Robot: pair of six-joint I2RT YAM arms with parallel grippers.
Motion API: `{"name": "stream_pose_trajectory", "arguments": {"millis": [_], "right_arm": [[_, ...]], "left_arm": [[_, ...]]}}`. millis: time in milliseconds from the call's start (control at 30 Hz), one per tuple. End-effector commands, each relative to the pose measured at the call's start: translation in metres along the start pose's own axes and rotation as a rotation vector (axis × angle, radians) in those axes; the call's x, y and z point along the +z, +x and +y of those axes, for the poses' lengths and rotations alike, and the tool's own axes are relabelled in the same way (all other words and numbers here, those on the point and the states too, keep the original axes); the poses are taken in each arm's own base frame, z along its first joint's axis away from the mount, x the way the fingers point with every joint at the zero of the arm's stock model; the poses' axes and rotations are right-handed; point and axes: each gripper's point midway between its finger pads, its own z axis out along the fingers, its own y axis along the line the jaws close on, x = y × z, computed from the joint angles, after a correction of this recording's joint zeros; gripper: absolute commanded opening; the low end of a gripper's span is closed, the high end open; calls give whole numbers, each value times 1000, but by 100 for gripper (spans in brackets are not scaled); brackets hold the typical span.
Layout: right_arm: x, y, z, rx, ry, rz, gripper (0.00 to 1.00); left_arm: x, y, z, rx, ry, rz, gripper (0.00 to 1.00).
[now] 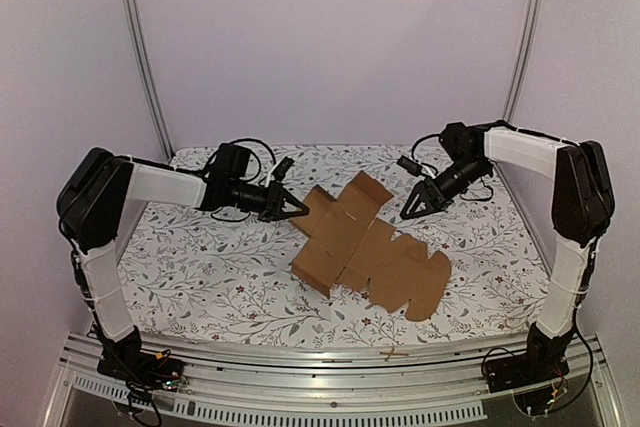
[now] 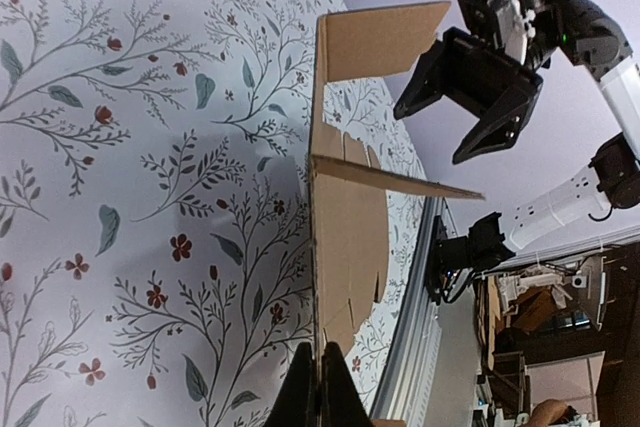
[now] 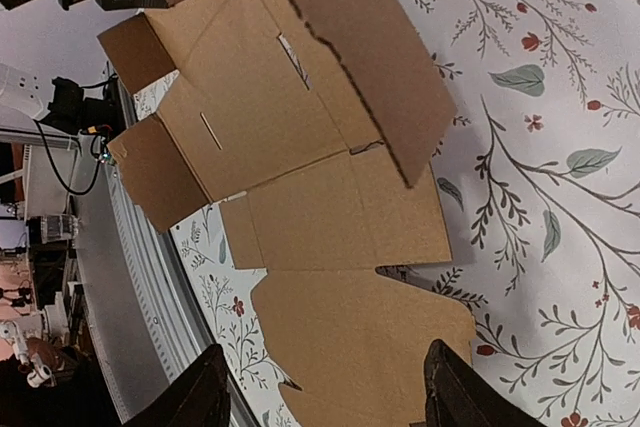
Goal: Fold the paper box
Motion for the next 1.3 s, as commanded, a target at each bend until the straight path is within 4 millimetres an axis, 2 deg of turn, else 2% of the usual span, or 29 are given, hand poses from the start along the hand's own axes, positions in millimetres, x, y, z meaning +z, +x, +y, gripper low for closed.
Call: {"name": "stream_pose_trajectory", "arguments": {"millis": [0, 100, 267, 467, 600, 867, 967, 1067, 1267], "right_arm": [[9, -9, 4, -137, 128, 21, 65], [14, -12, -3, -170, 198, 40, 65], [14, -14, -6, -195, 218, 27, 66], [7, -22, -9, -254, 269, 2, 67], [10, -26, -1, -324, 235, -58, 72], [-8, -34, 15, -442, 266, -124, 72], [-14, -35, 22, -536, 290, -155, 72], [-16, -38, 23, -578, 324, -161, 73], [-4, -33, 13, -545, 310, -135, 75]], "left_arm": [[-14, -29, -30, 39, 115, -107, 0], [-15, -29, -31, 18, 144, -121, 0], [-16, -29, -32, -14, 198, -130, 0], [-13, -25, -31, -38, 237, -116, 0], [-11, -25, -27, -71, 252, -114, 0], [-7, -21, -15, -123, 229, -86, 0], [-6, -19, -10, -144, 225, -80, 0], [-7, -19, -12, -148, 240, -87, 0], [-11, -23, -21, -156, 300, -111, 0]]}}
